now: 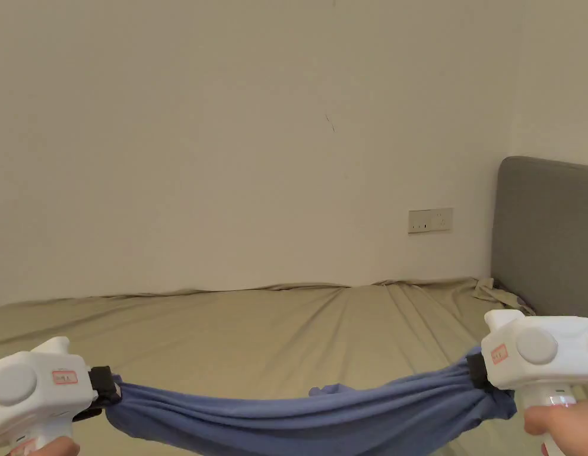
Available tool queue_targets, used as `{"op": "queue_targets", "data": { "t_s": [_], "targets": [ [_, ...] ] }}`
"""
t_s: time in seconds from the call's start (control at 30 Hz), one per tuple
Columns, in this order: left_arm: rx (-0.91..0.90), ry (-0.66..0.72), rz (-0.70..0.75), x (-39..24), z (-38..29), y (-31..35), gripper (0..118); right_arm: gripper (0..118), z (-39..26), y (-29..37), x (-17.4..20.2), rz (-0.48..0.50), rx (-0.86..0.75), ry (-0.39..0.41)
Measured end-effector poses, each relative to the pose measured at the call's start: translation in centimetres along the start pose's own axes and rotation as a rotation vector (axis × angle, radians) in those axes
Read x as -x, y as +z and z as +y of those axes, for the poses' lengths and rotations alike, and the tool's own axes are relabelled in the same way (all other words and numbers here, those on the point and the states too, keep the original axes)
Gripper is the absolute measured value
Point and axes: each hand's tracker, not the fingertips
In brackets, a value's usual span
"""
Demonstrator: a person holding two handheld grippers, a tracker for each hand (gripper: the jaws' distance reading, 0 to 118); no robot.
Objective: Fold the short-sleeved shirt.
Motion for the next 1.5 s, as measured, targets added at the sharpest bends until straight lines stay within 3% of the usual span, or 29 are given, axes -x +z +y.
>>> {"op": "queue_targets", "data": {
  "t_s": [0.07,0.27,0.43,0.57,0.7,0.73,0.77,0.8,0.83,0.87,0.9,0.93,0.97,1.1,1.23,1.3,1.33,1.37,1.4,1.43,1.5],
  "targets": [
    [0.024,-0.033,-0.007,1.2,-3.9,1.2,0,16,-4.8,-0.2,-1.4,0.015,0.03,-0.005],
    [0.125,-0.083,-0.034,5.0,-14.4,6.1,0,16,-18.1,2.6,-5.1,0.077,0.107,-0.128],
    [0.246,0.054,-0.027,10.3,-20.7,7.9,0,15,-26.0,5.1,-7.2,0.096,0.199,-0.295],
    [0.348,0.048,0.043,12.1,-25.4,7.6,0,15,-28.9,4.6,-6.3,0.045,0.265,-0.163],
    [0.457,0.042,0.126,13.4,-28.4,4.4,0,16,-30.6,1.9,-6.7,-0.002,0.289,-0.142],
    [0.467,0.055,0.133,13.9,-29.0,3.6,0,22,-30.9,1.1,-6.8,-0.019,0.309,-0.132],
    [0.41,0.091,0.099,14.1,-29.0,3.8,0,40,-31.2,0.3,-6.8,-0.03,0.341,-0.107],
    [0.37,0.13,0.102,13.9,-28.4,4.3,5,47,-31.3,-0.1,-6.2,-0.052,0.363,-0.087],
    [0.381,0.11,0.125,14.1,-27.6,4.0,19,52,-30.8,0.6,-6.0,-0.036,0.3,-0.055],
    [0.387,0.072,0.156,13.5,-27.5,3.9,41,60,-30.3,0.7,-5.7,-0.06,0.323,-0.046],
    [0.367,0.05,0.141,13.1,-27.3,4.3,87,79,-30.0,0.8,-5.8,-0.085,0.351,-0.053],
    [0.378,0.061,0.127,12.5,-26.6,4.8,115,92,-29.6,0.6,-6.1,-0.08,0.369,-0.062],
    [0.396,0.062,0.133,12.8,-26.2,4.9,118,98,-28.9,1.3,-6.6,-0.057,0.364,-0.069],
    [0.184,0.049,0.039,9.3,-21.7,11.7,118,101,-23.9,8.2,-6.5,-0.013,0.131,-0.103],
    [0.054,-0.06,0.06,6.1,-21.1,15.4,118,111,-21.8,14.7,-3.8,0.028,-0.081,-0.1],
    [0.159,-0.111,0.152,4.8,-22.6,15.4,118,106,-22.7,16.2,-1.5,0.022,-0.088,-0.089],
    [0.187,-0.109,0.15,4.6,-23.7,15.4,118,91,-23.2,16.5,-0.4,0.048,-0.101,-0.055],
    [0.178,-0.1,0.121,4.1,-26.3,15.5,100,55,-24.2,16.6,0.9,0.057,-0.113,-0.04],
    [0.192,-0.086,0.113,4.1,-27.4,15.3,19,3,-25.0,16.4,1.9,0.061,-0.103,-0.045],
    [0.32,-0.091,0.135,4.2,-28.9,14.7,0,3,-26.2,16.6,3.2,0.065,-0.101,-0.047],
    [0.331,-0.095,0.158,4.6,-31.7,13.4,0,3,-27.2,16.4,4.8,0.182,-0.063,-0.029]
  ]
}}
